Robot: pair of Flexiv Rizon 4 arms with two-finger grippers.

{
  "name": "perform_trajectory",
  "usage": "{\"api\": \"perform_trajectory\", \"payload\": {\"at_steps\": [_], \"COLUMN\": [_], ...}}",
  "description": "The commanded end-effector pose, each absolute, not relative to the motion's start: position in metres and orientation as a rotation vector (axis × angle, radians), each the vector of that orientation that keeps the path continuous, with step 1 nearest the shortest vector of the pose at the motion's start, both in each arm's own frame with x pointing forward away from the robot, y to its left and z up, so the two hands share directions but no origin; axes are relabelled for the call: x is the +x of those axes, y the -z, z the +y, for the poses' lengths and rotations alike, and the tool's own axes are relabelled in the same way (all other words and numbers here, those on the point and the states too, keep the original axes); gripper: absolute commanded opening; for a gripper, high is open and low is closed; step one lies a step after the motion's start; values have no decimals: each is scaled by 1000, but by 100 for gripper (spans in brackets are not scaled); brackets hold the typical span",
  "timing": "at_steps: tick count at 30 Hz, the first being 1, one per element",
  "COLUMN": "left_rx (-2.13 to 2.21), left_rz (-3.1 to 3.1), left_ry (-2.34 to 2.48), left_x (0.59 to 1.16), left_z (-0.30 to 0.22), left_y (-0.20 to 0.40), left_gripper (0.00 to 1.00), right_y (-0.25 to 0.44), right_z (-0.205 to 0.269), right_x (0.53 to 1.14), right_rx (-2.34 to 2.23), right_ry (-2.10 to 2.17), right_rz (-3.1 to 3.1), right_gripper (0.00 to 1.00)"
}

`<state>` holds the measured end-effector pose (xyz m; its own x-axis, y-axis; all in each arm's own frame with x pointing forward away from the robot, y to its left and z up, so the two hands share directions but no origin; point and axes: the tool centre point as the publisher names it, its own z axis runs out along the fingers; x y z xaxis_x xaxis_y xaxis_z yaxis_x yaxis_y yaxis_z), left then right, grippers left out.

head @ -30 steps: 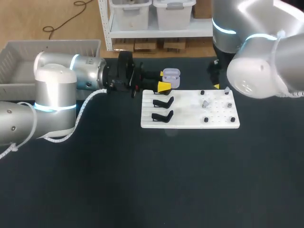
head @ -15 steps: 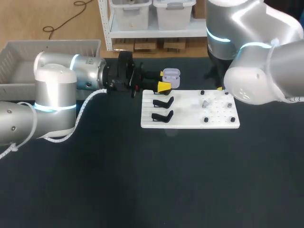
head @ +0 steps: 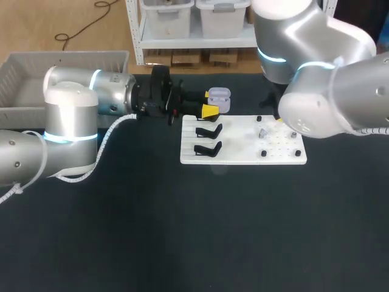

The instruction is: Pick up each earbud case from the left stands, insert the matching earbuds, close the lid, and place the case in the box.

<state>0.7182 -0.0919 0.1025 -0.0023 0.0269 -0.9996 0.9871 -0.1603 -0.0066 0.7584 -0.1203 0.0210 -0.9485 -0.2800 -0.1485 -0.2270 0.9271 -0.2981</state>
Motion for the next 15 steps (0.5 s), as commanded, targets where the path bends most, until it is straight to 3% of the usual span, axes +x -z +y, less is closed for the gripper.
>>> {"api": "perform_trajectory", "payload": {"at_steps": [1, 15], "left_rx": [1346, 1346], "left_rz": [1152, 1152], "left_ry": [1318, 1318], "left_x": [719, 719], "left_z": [-92, -92], "left_y": [-102, -102], "left_gripper": [0, 0], "right_y": [-16, -14], "right_z": [-121, -126], "right_x": [762, 767], "right_rx": [-369, -341], "right_ry": [429, 446], "right_rz": [2893, 2884], "right_gripper": [47, 42]}}
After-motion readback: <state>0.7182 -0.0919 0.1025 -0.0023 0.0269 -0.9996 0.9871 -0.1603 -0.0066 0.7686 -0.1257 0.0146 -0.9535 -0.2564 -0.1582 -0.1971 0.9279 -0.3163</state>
